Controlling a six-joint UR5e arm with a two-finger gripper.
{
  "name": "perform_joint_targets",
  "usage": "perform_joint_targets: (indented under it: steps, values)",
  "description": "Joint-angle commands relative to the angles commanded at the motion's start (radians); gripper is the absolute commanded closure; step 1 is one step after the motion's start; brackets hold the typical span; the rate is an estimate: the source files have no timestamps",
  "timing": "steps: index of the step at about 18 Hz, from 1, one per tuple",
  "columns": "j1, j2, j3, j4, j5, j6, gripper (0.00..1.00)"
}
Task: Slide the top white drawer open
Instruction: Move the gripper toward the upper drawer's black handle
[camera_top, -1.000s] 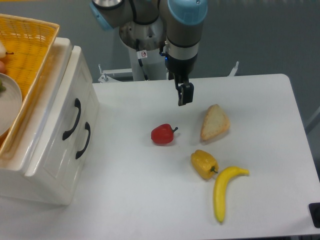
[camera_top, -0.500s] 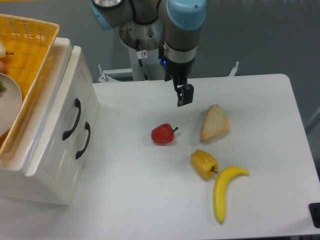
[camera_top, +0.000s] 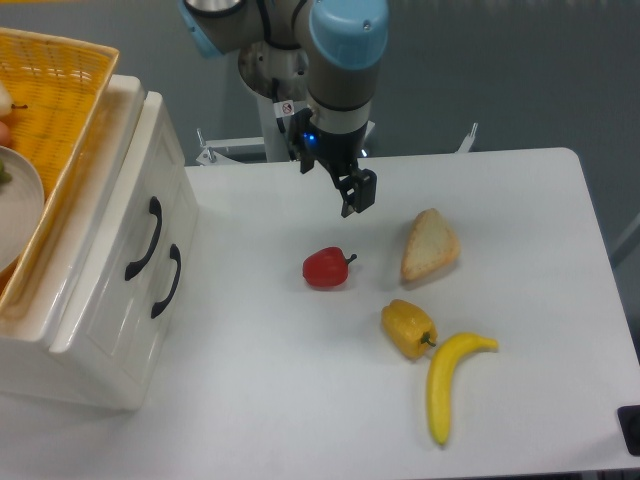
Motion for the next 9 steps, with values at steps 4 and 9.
perform_joint_targets:
  steps: [4,9]
  values:
    - [-0.017,-0.024,0.015,0.0,-0.073,-0.239,0.0]
    - [-0.032,-0.038,0.023,0.002,-0.13,-0.367,0.0]
